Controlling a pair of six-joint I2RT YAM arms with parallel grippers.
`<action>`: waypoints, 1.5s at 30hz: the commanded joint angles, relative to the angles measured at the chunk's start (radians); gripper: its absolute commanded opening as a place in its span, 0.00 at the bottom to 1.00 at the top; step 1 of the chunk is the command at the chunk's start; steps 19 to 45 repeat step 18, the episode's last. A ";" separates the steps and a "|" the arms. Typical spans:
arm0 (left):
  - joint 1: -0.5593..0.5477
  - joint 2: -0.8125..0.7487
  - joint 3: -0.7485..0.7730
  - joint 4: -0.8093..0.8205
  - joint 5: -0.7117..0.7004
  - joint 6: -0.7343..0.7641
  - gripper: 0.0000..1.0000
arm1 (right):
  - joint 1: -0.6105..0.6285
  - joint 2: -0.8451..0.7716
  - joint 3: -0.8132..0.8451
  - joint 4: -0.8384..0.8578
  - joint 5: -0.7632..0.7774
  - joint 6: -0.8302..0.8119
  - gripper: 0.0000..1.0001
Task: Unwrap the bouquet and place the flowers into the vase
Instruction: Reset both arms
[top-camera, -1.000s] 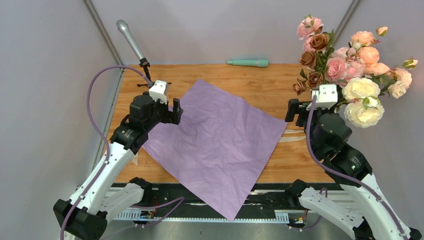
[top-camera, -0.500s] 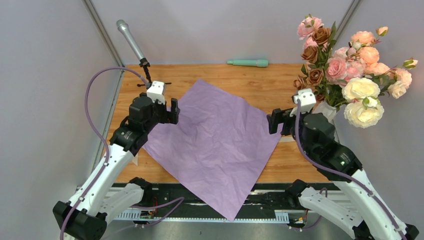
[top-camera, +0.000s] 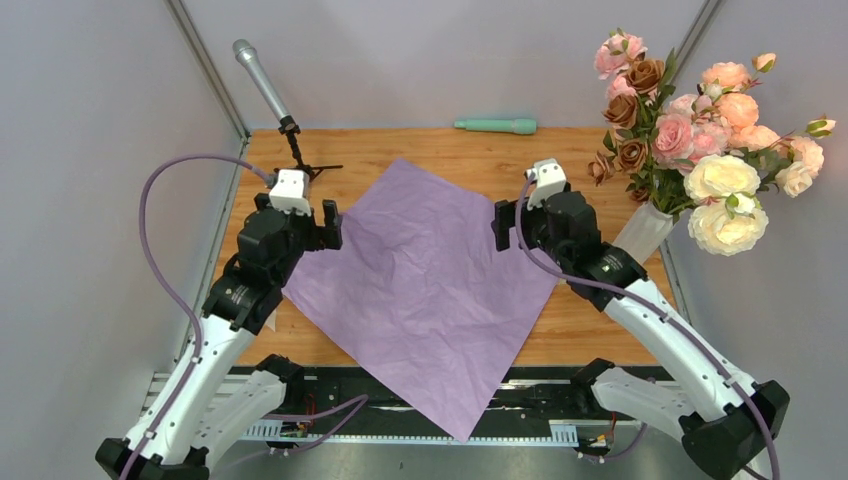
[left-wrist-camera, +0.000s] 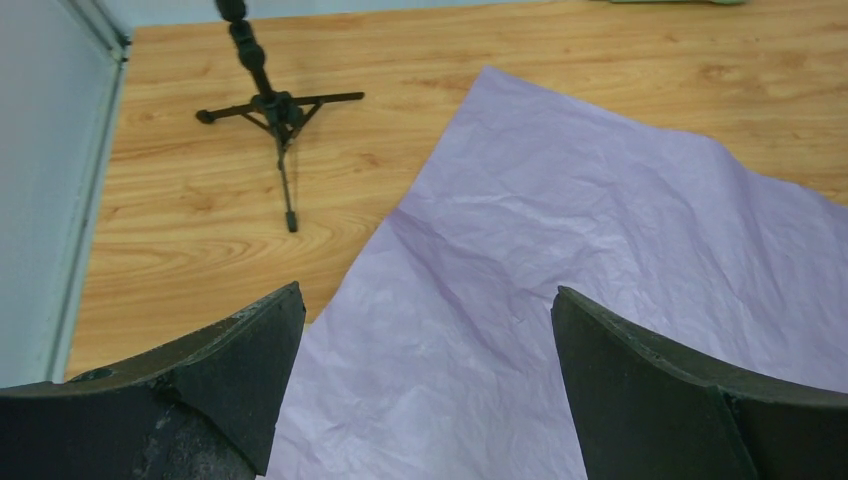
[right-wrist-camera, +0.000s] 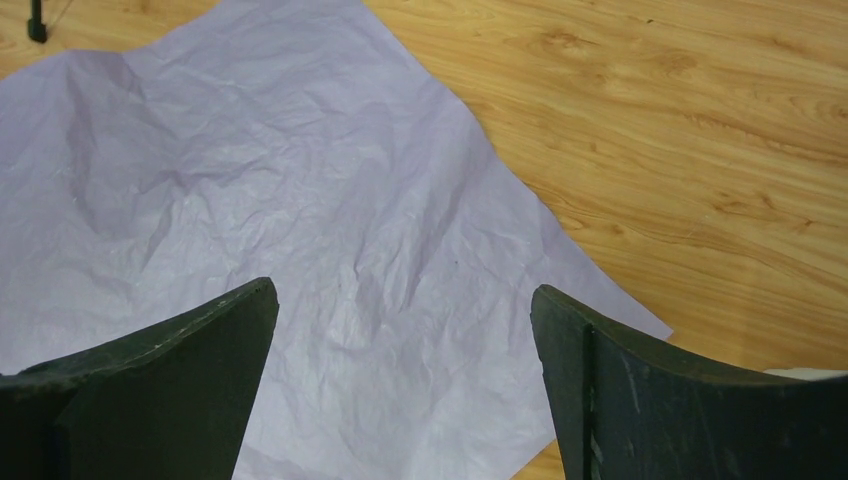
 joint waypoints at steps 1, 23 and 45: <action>0.005 -0.060 -0.018 -0.049 -0.121 0.004 1.00 | -0.128 0.009 -0.022 0.143 -0.146 0.006 1.00; 0.005 -0.170 -0.065 -0.064 -0.166 0.020 1.00 | -0.289 -0.037 -0.087 0.159 -0.245 -0.028 1.00; 0.005 -0.170 -0.065 -0.064 -0.166 0.020 1.00 | -0.289 -0.037 -0.087 0.159 -0.245 -0.028 1.00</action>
